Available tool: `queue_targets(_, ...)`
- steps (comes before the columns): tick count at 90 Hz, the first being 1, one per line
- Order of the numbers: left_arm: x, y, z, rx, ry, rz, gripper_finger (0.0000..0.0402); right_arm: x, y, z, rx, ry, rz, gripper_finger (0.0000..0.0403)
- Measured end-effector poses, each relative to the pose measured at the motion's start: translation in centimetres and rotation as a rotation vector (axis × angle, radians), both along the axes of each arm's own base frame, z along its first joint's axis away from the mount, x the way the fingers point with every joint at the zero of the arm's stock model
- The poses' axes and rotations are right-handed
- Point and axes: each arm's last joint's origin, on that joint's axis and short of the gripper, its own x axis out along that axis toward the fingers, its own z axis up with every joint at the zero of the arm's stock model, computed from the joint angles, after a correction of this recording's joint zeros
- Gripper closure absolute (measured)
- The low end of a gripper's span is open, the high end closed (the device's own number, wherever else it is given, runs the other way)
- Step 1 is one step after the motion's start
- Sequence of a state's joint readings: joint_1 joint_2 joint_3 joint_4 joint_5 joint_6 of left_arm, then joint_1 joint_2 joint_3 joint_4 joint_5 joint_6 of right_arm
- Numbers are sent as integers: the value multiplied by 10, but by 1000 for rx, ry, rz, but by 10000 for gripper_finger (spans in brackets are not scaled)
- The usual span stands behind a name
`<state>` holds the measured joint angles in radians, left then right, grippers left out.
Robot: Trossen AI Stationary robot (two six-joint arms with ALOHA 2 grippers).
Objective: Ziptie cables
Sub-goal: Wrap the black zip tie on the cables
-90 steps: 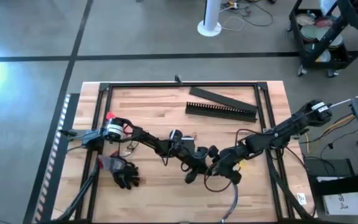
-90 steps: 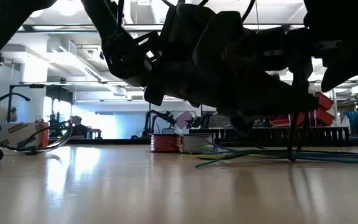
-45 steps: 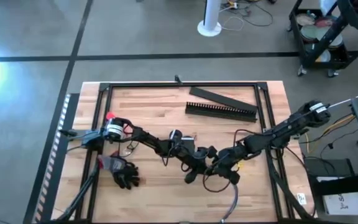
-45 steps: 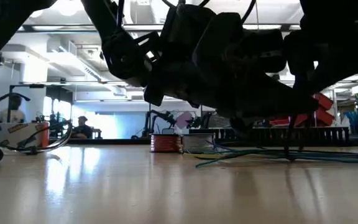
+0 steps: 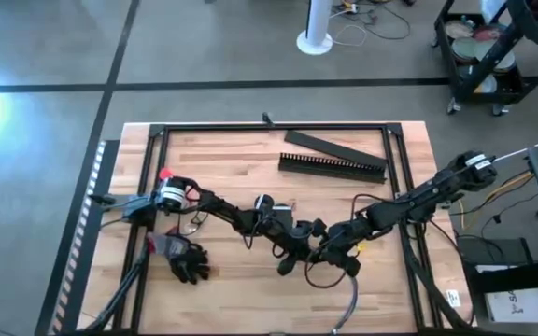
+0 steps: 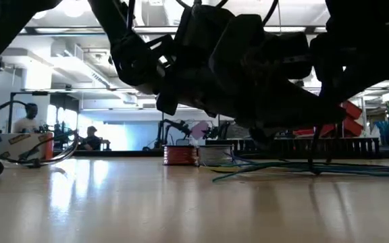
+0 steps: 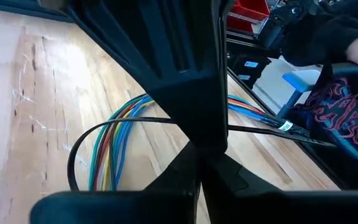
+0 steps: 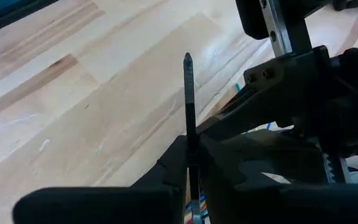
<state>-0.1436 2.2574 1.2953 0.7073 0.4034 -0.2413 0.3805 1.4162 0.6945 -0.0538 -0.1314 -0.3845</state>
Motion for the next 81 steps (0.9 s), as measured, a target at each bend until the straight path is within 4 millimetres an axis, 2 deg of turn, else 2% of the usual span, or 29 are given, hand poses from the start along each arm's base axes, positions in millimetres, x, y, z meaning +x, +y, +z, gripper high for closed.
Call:
queue_targets(13,-1,1,0,-84,78,22,387,-1,-1,-1,9,25,-22,394)
queue_targets(25,-6,2,3,-103,223,42,354,-3,-1,-2,26,61,-58,394)
queue_targets(40,-15,1,19,-95,324,80,303,-2,-3,-3,57,86,-110,395)
queue_targets(48,-20,-6,32,-90,355,164,282,-2,-5,-3,63,98,-130,395)
queue_targets(59,-30,-28,49,-12,334,308,275,-2,-6,-3,66,104,-139,396)
queue_targets(69,-39,-61,60,120,193,473,284,-1,-8,-3,85,116,-171,396)
queue_targets(81,-49,-97,57,298,31,642,299,1,-14,-3,112,134,-235,395)
